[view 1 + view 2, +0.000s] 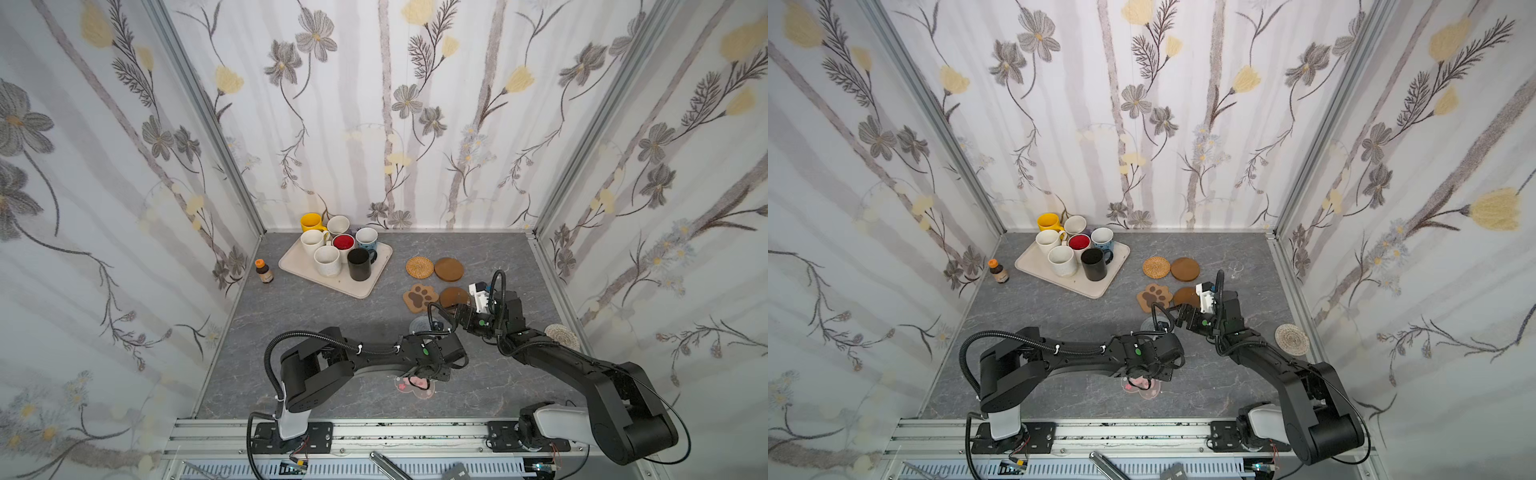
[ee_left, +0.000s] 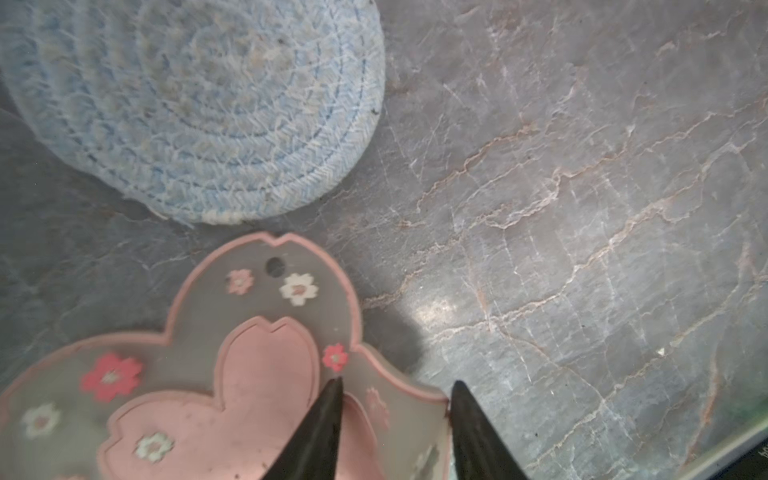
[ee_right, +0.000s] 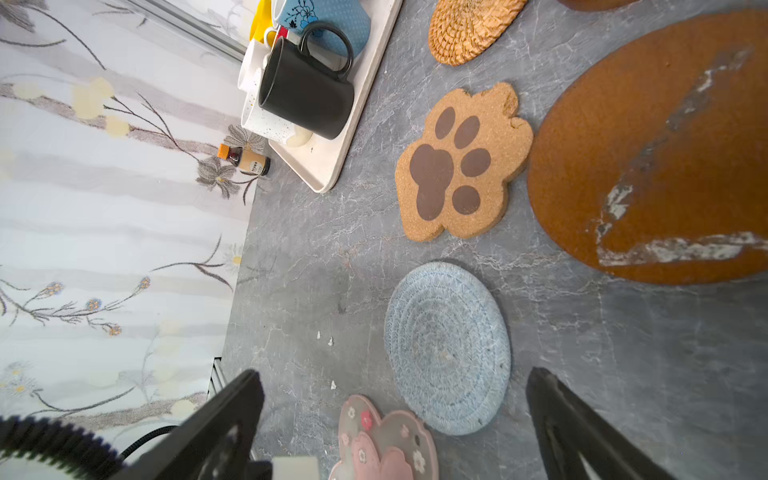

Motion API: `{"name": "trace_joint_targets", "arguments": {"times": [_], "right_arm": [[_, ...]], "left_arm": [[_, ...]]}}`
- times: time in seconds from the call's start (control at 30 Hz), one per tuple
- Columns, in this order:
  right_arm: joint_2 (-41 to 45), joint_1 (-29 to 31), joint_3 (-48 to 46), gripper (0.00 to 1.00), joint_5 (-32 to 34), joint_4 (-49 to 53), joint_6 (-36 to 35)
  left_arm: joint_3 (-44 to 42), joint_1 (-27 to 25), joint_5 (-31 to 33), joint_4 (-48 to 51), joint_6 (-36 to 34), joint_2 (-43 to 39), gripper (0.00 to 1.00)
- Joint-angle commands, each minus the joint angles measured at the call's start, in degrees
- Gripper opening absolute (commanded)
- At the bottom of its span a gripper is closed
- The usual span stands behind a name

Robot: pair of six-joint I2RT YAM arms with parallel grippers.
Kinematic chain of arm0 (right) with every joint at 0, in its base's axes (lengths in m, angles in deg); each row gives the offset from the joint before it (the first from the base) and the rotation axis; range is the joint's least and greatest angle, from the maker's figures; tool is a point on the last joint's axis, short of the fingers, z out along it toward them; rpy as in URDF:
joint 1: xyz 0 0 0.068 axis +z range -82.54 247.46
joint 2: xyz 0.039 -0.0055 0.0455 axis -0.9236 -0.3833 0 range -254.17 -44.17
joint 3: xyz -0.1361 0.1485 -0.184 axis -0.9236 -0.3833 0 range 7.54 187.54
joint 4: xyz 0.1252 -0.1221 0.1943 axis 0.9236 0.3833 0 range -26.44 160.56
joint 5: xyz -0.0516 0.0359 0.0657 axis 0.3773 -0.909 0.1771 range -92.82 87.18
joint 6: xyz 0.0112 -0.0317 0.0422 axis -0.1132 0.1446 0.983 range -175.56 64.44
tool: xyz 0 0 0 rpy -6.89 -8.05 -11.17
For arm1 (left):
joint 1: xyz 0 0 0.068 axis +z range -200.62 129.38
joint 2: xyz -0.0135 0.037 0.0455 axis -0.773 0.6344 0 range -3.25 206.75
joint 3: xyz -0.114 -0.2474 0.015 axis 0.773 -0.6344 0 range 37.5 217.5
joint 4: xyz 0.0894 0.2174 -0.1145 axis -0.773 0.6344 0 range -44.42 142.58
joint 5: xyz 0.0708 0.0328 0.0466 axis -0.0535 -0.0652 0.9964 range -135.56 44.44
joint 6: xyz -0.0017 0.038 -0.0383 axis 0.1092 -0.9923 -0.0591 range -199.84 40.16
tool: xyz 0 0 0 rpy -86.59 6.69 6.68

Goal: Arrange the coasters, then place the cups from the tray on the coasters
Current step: 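Drag the pink flower coaster with the left gripper toward the light-blue coaster, then open the left gripper and lift off while the right gripper moves to the rainbow coaster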

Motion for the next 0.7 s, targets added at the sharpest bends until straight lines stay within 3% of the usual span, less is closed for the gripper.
{"name": "trace_joint_targets", "arguments": {"times": [0.0,0.07,0.13,0.5,0.6,0.67], "right_arm": [[0.4,-0.1,-0.3,1.00,-0.2,0.8,-1.1],[0.7,-0.1,-0.4,1.00,0.0,1.3,-1.7],[1.0,-0.1,-0.6,1.00,0.4,1.9,-1.9],[5.6,-1.6,-1.9,1.00,1.9,5.2,-2.9],[7.3,-3.8,-2.3,1.00,1.2,3.9,-1.7],[7.4,-5.1,-0.1,1.00,3.0,6.6,-2.6]], "left_arm": [[0.3,0.1,0.1,0.0,0.3,-0.2,0.56],[0.2,0.0,0.1,0.1,0.3,-0.7,0.70],[0.2,0.0,0.3,0.1,0.4,-1.3,0.75],[-2.7,1.6,2.5,0.2,-0.5,-10.1,0.80],[-3.0,2.4,4.0,0.0,-4.2,-12.6,0.97],[-2.3,2.9,5.5,-0.1,-7.0,-13.4,1.00]]}}
